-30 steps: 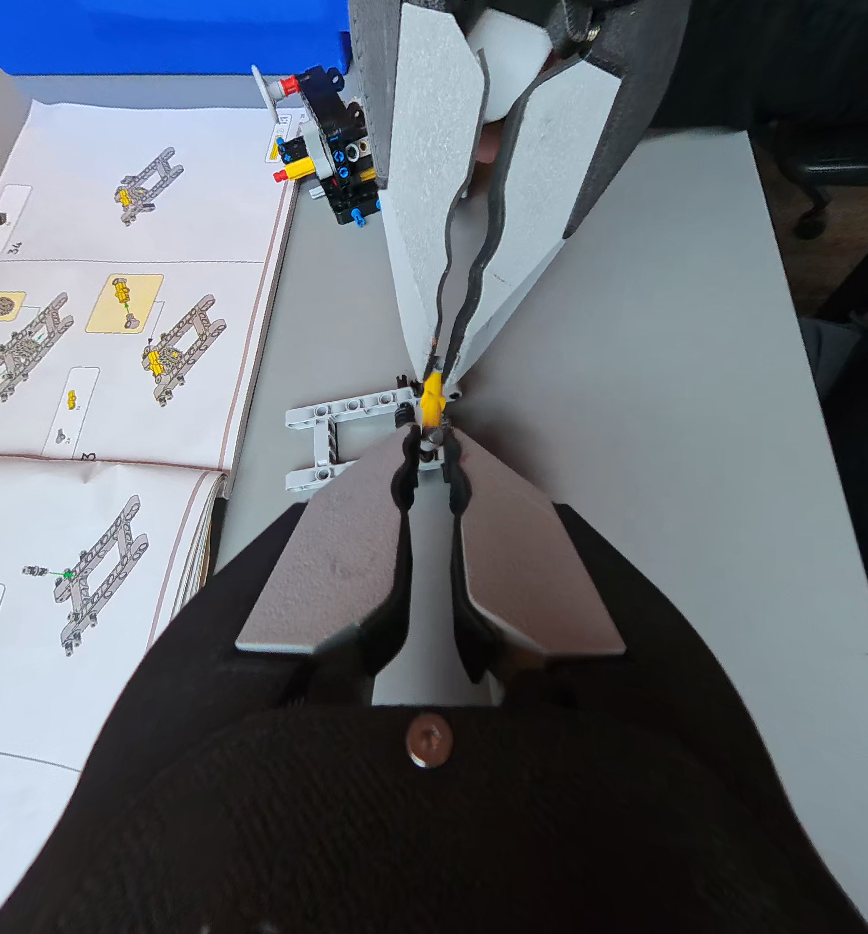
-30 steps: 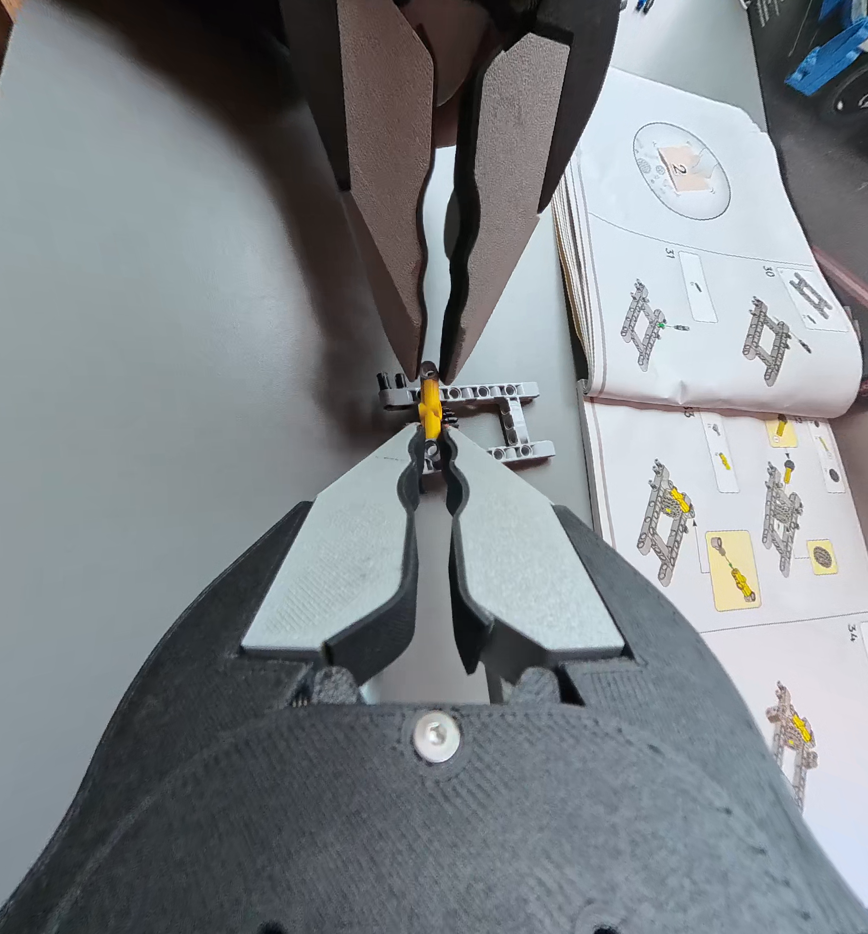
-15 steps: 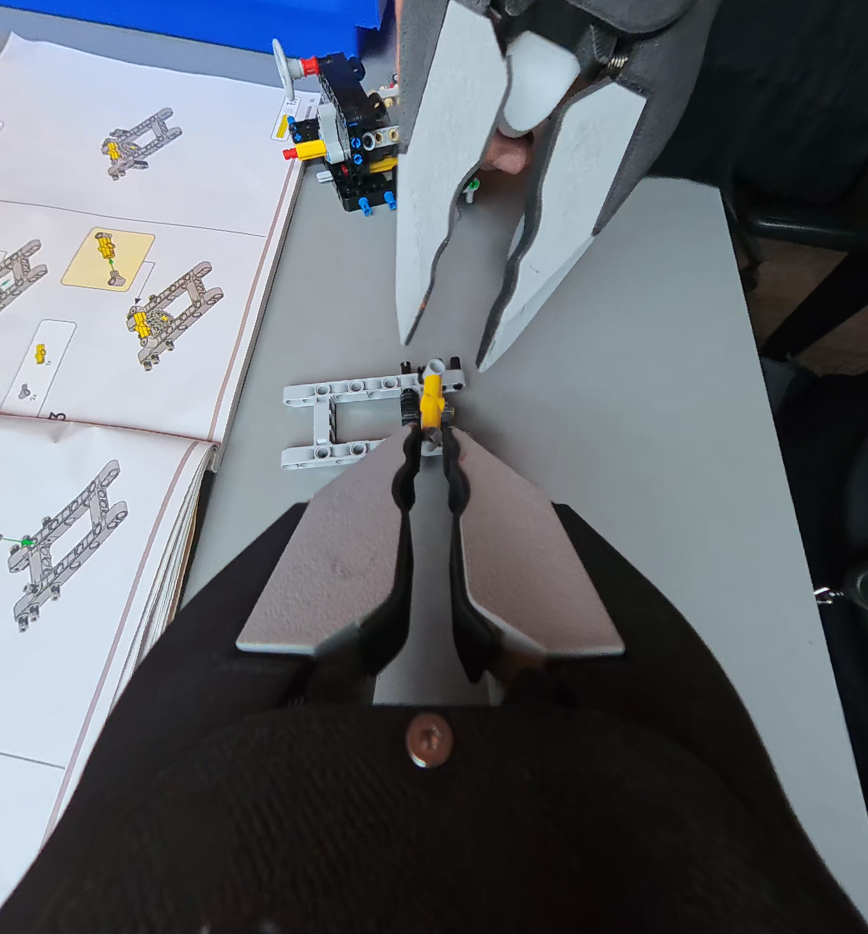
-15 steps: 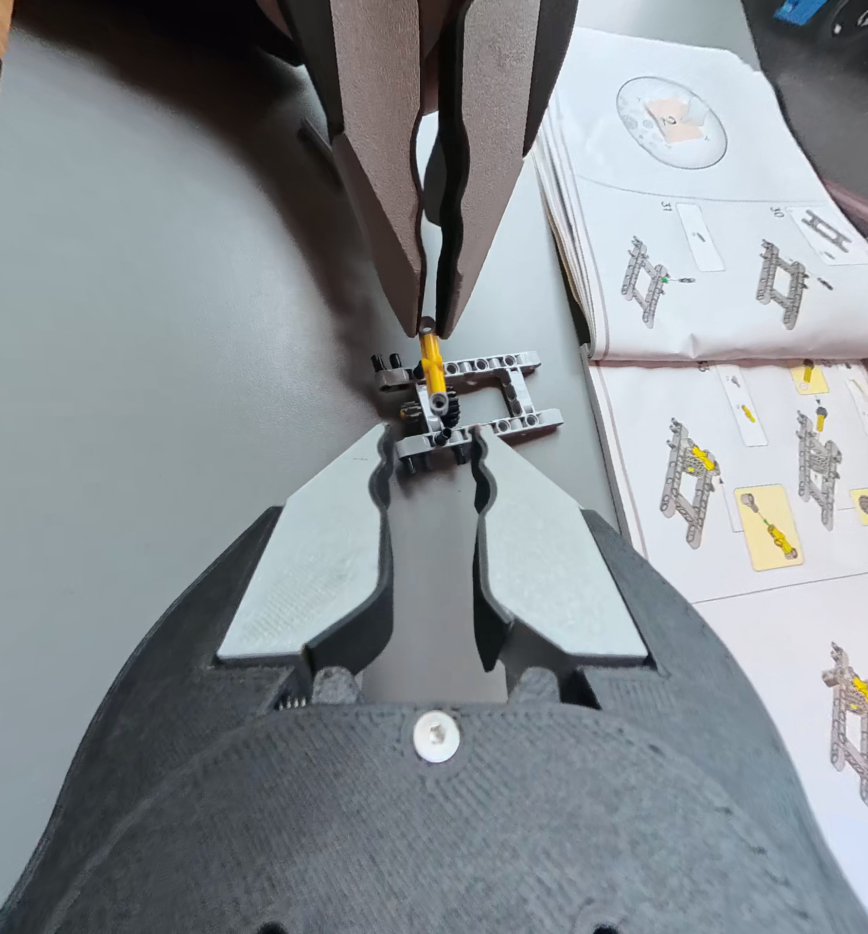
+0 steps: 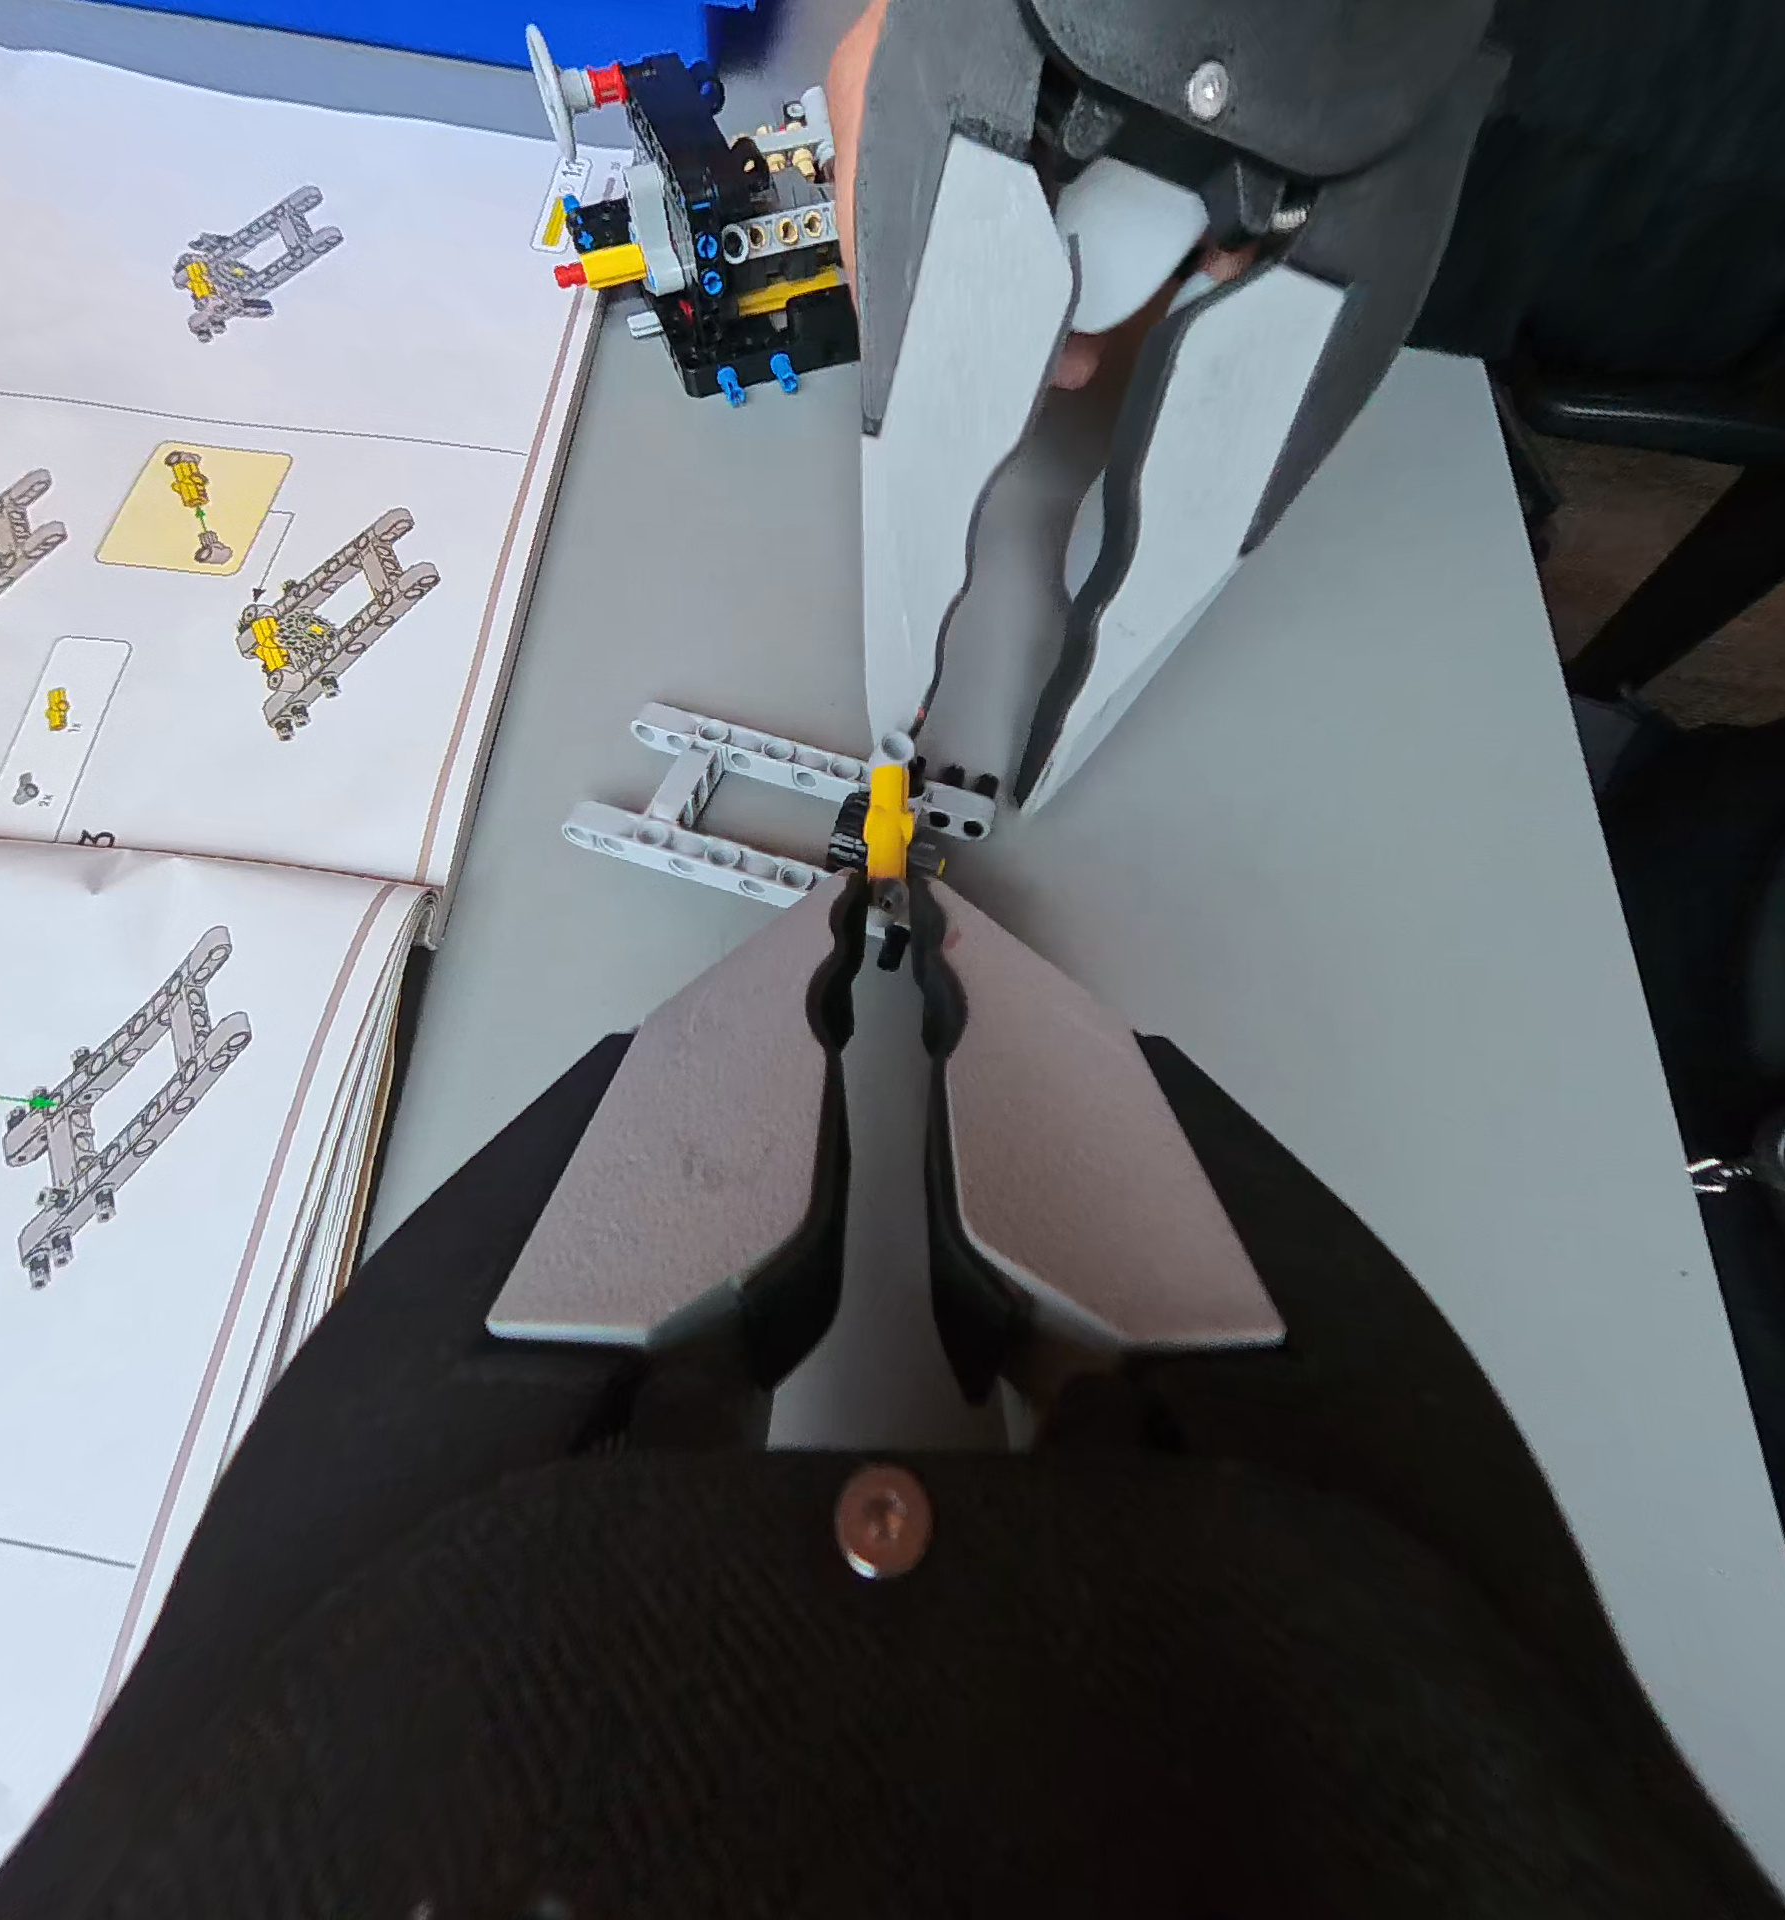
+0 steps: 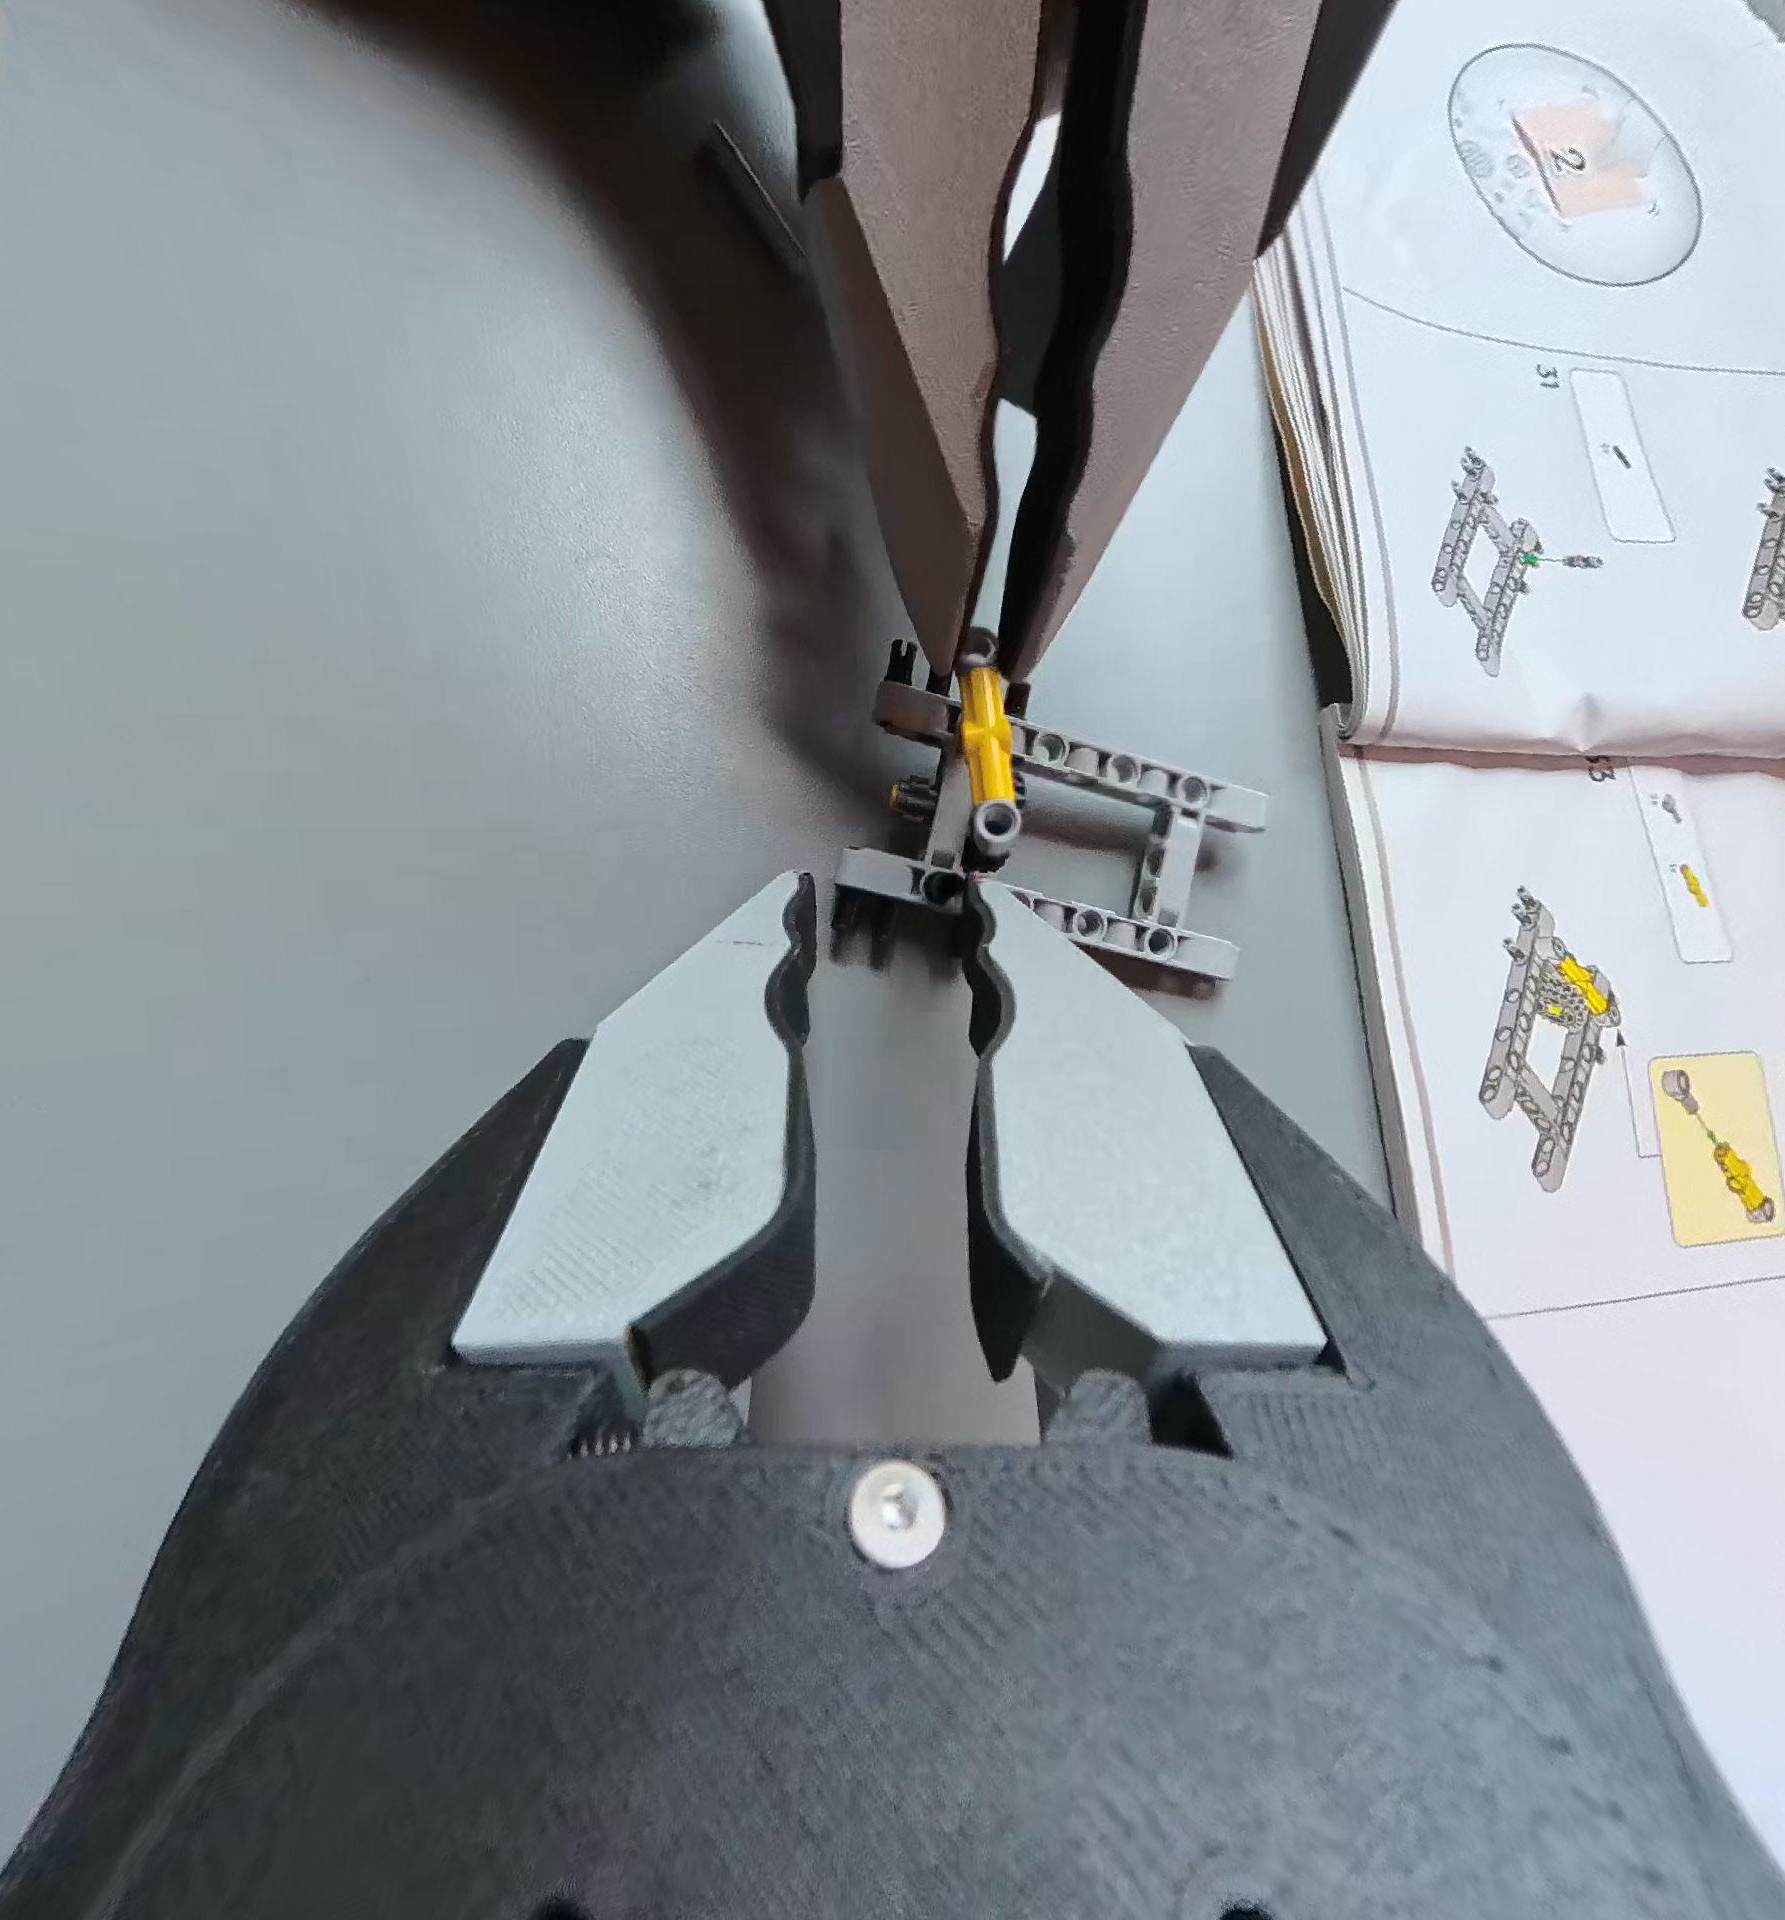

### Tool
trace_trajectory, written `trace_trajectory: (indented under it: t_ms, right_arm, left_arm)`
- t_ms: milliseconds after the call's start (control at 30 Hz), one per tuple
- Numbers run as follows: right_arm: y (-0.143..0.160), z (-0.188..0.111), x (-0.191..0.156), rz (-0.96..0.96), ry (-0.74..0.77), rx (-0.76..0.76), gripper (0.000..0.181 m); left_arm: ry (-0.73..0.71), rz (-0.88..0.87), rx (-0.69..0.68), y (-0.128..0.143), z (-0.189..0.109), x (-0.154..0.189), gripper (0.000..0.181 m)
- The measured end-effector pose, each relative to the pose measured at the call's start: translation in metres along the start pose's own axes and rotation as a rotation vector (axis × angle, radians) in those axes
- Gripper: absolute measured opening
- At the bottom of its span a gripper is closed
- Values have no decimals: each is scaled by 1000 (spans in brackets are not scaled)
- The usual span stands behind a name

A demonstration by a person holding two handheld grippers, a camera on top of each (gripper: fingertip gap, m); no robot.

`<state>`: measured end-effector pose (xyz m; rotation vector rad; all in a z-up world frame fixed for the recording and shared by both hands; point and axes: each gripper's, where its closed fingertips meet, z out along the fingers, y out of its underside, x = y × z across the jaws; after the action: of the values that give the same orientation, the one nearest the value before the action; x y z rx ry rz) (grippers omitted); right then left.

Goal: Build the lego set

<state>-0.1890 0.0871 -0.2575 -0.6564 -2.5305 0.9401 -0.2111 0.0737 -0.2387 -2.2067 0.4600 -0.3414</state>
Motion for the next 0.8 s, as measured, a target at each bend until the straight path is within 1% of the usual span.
trace_trajectory:
  t_ms: [167,267,333,433,533,600,800]
  right_arm:
    - [-6,-15,6,12,14,43,23]
    - [-21,-23,7,55,-6,136,21]
    - [-27,-23,11,86,-12,167,20]
    - [-29,-17,13,81,-15,162,19]
    - [-27,-9,11,52,-16,133,9]
    - [-23,-5,12,33,-1,104,10]
    - [-22,-4,14,23,10,101,3]
  left_arm:
    - [-4,21,-3,0,-1,0,5]
    - [-3,18,4,-1,-2,0,6]
    - [-2,23,3,-1,-2,0,6]
    - [-1,37,-6,-1,-1,1,6]
    - [1,47,-9,-1,1,2,5]
    - [6,50,-7,-2,1,3,5]
    - [5,62,-5,-3,0,3,5]
